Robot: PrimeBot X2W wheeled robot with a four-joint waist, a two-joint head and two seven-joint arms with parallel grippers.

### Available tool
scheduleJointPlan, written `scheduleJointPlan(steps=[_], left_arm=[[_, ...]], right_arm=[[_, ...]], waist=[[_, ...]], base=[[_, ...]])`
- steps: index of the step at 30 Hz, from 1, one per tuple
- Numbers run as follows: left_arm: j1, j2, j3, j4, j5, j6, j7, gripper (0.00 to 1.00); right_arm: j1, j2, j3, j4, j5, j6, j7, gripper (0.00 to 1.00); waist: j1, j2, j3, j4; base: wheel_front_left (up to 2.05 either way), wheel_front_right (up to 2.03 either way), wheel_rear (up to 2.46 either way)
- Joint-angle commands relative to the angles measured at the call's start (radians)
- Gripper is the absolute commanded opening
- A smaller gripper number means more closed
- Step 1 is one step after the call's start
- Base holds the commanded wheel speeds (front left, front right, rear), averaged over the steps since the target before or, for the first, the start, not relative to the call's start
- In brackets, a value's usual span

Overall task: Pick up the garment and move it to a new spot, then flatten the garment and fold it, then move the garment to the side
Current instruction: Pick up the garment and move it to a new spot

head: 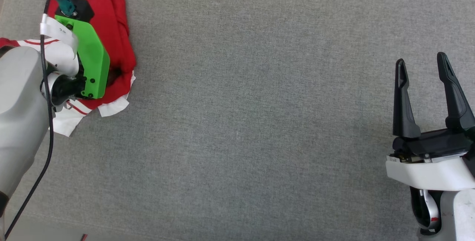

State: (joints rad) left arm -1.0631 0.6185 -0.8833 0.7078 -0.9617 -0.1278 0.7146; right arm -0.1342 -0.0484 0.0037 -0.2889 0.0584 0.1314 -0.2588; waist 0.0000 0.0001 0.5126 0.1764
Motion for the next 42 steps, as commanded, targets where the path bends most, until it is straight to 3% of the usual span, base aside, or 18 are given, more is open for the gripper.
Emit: scheduleJointPlan(steps=[1,2,3,13,23,34,42], left_arm=[[0.058,-0.029,-0.06,0.025,0.004,-0.003,0.004,0.34],[0.05,-0.021,-0.077,0.021,0.006,-0.003,-0.01,0.04],[0.043,-0.015,-0.091,0.013,0.005,-0.003,-0.026,0.0],[-0.066,0.058,-0.167,-0.078,0.032,-0.003,-0.297,0.0],[-0.196,0.097,-0.278,-0.253,0.075,-0.003,-0.454,0.0],[-0.321,0.004,-0.371,-0.381,0.135,-0.003,-0.497,0.0],[-0.412,-0.122,-0.395,-0.417,0.166,-0.003,-0.503,0.0]], right_arm=[[-0.019,-0.002,-0.002,0.003,0.012,-0.001,-0.003,1.0],[-0.017,-0.002,-0.002,0.004,0.015,-0.001,-0.003,1.0],[-0.015,-0.002,-0.002,0.005,0.019,-0.001,-0.003,1.0],[0.009,-0.002,-0.004,0.017,0.068,-0.001,-0.003,1.0],[0.029,-0.002,-0.024,0.021,0.121,-0.001,-0.003,1.0],[0.016,-0.002,-0.054,0.015,0.171,-0.001,-0.003,1.0],[-0.004,-0.002,-0.073,0.014,0.214,-0.001,-0.003,1.0]], waist=[[0.0,-0.0001,-0.009,0.004],[0.0,-0.0001,-0.017,0.006],[0.0,-0.0001,-0.026,0.008],[0.0,-0.0001,-0.13,0.017],[0.0,-0.0001,-0.188,-0.028],[0.0,-0.0001,-0.16,-0.168],[0.0,-0.0001,-0.105,-0.264]], base=[[0.0,0.0,0.0],[0.0,0.0,0.0],[0.0,0.0,0.0],[0.0,0.0,0.0],[0.0,0.0,0.0],[0.0,0.0,0.0],[0.0,0.0,0.0]])
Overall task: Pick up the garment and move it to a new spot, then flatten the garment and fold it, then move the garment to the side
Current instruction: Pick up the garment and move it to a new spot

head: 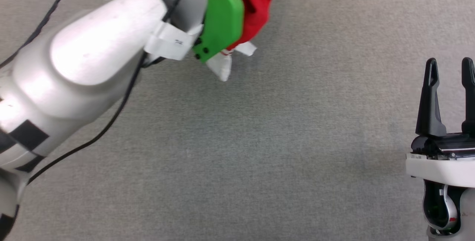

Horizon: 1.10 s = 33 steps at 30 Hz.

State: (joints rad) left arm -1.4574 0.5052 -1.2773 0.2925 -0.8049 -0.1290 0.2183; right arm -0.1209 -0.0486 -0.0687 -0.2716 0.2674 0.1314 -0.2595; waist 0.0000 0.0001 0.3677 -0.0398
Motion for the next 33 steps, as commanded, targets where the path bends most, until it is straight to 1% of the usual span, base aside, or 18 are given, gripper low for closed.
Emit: scheduleJointPlan(steps=[1,4,7,9,10,14,18,21,22,23,24,26,28,31,33], left_arm=[[-0.023,-0.025,-0.001,-0.004,0.016,-0.002,-0.01,0.0],[-0.003,-0.094,-0.002,-0.021,0.056,-0.002,0.013,0.0],[0.06,-0.16,-0.003,-0.047,0.099,-0.002,0.052,0.0],[0.126,-0.204,-0.003,-0.07,0.138,-0.002,0.096,0.0],[0.237,-0.253,-0.003,-0.104,0.201,-0.002,0.17,0.0],[0.386,-0.293,-0.003,-0.15,0.285,-0.002,0.272,0.0],[0.502,-0.307,-0.003,-0.187,0.312,-0.002,0.357,0.0],[0.54,-0.305,-0.003,-0.202,0.322,-0.002,0.388,0.0],[0.539,-0.3,-0.003,-0.205,0.337,-0.002,0.37,0.0],[0.532,-0.299,-0.003,-0.201,0.346,-0.002,0.34,0.56],[0.522,-0.3,-0.003,-0.191,0.353,-0.002,0.293,1.0],[0.501,-0.306,-0.003,-0.166,0.37,-0.002,0.203,1.0],[0.48,-0.316,-0.003,-0.127,0.386,-0.002,0.082,1.0],[0.439,-0.335,0.0,-0.03,0.394,-0.002,-0.161,1.0],[0.438,-0.352,0.029,0.038,0.397,0.009,-0.28,1.0]], right_arm=[[-0.019,-0.002,-0.001,-0.004,0.007,-0.001,-0.002,1.0],[-0.026,-0.002,-0.002,-0.004,0.016,-0.001,-0.002,1.0],[-0.032,-0.002,-0.006,-0.005,0.022,-0.001,-0.002,1.0],[-0.037,-0.002,-0.009,-0.008,0.025,-0.001,-0.002,1.0],[-0.049,-0.002,-0.012,-0.011,0.027,-0.001,-0.002,1.0],[-0.06,-0.002,-0.017,-0.014,0.032,-0.001,-0.002,1.0],[-0.068,-0.002,-0.016,-0.012,0.034,-0.001,-0.002,1.0],[-0.072,-0.002,-0.01,-0.009,0.032,-0.001,-0.002,1.0],[-0.072,-0.002,-0.008,-0.007,0.028,-0.001,-0.002,1.0],[-0.069,-0.002,-0.01,-0.006,0.025,-0.001,-0.002,1.0],[-0.066,-0.002,-0.012,-0.004,0.022,-0.001,-0.002,1.0],[-0.057,-0.002,-0.014,-0.001,0.016,-0.001,-0.002,1.0],[-0.042,-0.002,-0.017,0.005,0.011,-0.001,-0.002,1.0],[-0.011,-0.002,-0.026,0.016,0.005,-0.001,-0.002,1.0],[0.01,-0.002,-0.03,0.021,0.0,-0.001,-0.002,1.0]], waist=[[0.0,-0.0001,0.045,-0.055],[0.0,-0.0001,0.063,-0.075],[0.0,-0.0001,0.076,-0.089],[0.0,-0.0001,0.085,-0.096],[0.0,-0.0001,0.099,-0.108],[0.0,-0.0001,0.111,-0.117],[0.0,-0.0001,0.121,-0.12],[0.0,-0.0001,0.123,-0.117],[0.0,-0.0001,0.119,-0.111],[0.0,-0.0001,0.112,-0.105],[0.0,-0.0001,0.103,-0.099],[0.0,-0.0001,0.082,-0.087],[0.0,-0.0001,0.052,-0.073],[0.0,-0.0001,-0.001,-0.046],[0.0,-0.0001,-0.036,-0.031]], base=[[0.0,0.0,0.0],[0.0,0.0,0.0],[0.0,0.0,0.0],[0.0,0.0,0.0],[0.0,0.0,0.0],[0.0,0.0,0.0],[0.0,0.0,0.0],[0.0,0.0,0.0],[0.0,0.0,0.0],[0.0,0.0,0.0],[0.0,0.0,0.0],[0.0,0.0,0.0],[0.0,0.0,0.0],[0.0,0.0,0.0],[0.0,0.0,0.0]])
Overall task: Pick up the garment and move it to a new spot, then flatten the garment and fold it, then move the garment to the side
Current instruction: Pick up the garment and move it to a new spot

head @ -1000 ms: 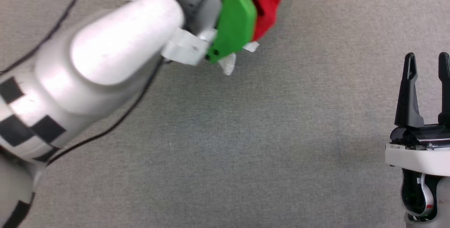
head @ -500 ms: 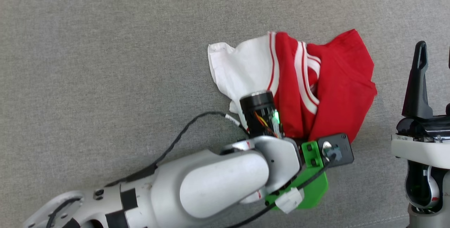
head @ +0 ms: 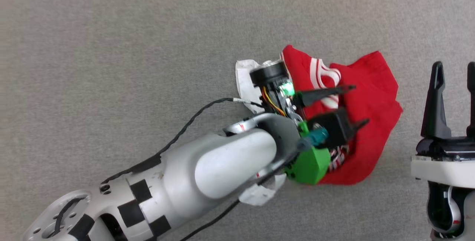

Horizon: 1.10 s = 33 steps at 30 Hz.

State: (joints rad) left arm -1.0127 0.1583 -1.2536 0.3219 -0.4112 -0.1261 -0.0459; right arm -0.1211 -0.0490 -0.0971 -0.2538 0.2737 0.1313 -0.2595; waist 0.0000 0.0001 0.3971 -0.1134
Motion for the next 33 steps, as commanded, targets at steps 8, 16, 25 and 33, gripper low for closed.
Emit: scheduleJointPlan(steps=[8,16,25,33], left_arm=[[0.064,-0.014,0.129,0.11,0.009,0.164,-0.207,1.0],[0.243,0.093,0.332,-0.006,0.052,0.327,-0.215,1.0],[0.566,0.181,0.608,-0.156,0.124,0.47,-0.216,1.0],[0.803,0.182,0.792,-0.215,0.173,0.49,-0.216,1.0]], right_arm=[[0.081,-0.001,-0.015,0.018,-0.029,-0.001,-0.002,1.0],[0.12,-0.001,-0.021,0.054,-0.022,-0.001,-0.002,1.0],[0.152,-0.001,-0.007,0.063,-0.047,-0.001,-0.002,1.0],[0.187,-0.001,0.011,0.082,-0.061,-0.001,-0.002,1.0]], waist=[[0.0,-0.0001,-0.166,0.105],[0.0,-0.0001,-0.227,0.155],[0.0,-0.0001,-0.277,0.187],[0.0,-0.0001,-0.309,0.197]], base=[[0.0,0.0,0.0],[0.0,0.0,0.0],[0.0,0.0,0.0],[0.0,0.0,0.0]])
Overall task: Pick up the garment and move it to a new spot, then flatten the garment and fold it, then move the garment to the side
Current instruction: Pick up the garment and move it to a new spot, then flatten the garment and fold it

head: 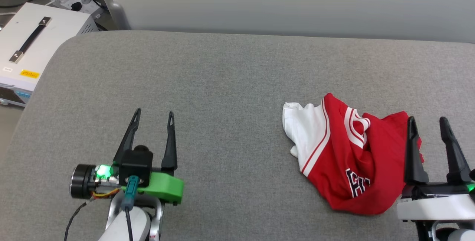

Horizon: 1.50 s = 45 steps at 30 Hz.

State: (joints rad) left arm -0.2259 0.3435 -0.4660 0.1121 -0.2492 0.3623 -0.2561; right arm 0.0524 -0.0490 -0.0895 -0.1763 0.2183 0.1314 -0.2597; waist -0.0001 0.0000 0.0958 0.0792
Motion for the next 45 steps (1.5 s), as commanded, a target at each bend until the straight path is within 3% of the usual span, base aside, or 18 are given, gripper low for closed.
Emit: scheduleJointPlan(steps=[1,9,20,40,45], left_arm=[[0.044,-0.008,0.022,-0.012,0.022,-0.002,-0.006,1.0],[0.196,-0.061,0.107,-0.041,0.084,-0.046,-0.006,1.0],[0.275,-0.12,0.181,-0.06,0.149,-0.119,-0.006,1.0],[0.296,-0.16,0.255,-0.05,0.205,-0.186,-0.006,1.0],[0.213,-0.152,0.276,-0.063,0.191,-0.236,-0.006,1.0]], right_arm=[[0.02,-0.001,0.007,0.013,-0.011,-0.001,-0.002,1.0],[0.065,-0.001,0.01,0.054,-0.049,-0.001,-0.002,1.0],[0.128,-0.001,-0.002,0.08,-0.057,-0.001,-0.002,1.0],[0.133,-0.001,-0.002,0.075,-0.036,-0.001,-0.002,1.0],[0.107,-0.001,-0.001,0.065,-0.032,-0.001,-0.002,1.0]], waist=[[0.0001,0.0,-0.013,0.005],[0.0001,0.0,-0.049,0.01],[0.0001,0.0,-0.076,0.007],[0.0001,0.0,-0.074,-0.007],[0.0001,0.0,-0.046,-0.019]], base=[[0.0,0.0,0.0],[0.0,0.0,0.0],[0.0,0.0,0.0],[0.0,0.0,0.0],[0.0,0.0,0.0]])
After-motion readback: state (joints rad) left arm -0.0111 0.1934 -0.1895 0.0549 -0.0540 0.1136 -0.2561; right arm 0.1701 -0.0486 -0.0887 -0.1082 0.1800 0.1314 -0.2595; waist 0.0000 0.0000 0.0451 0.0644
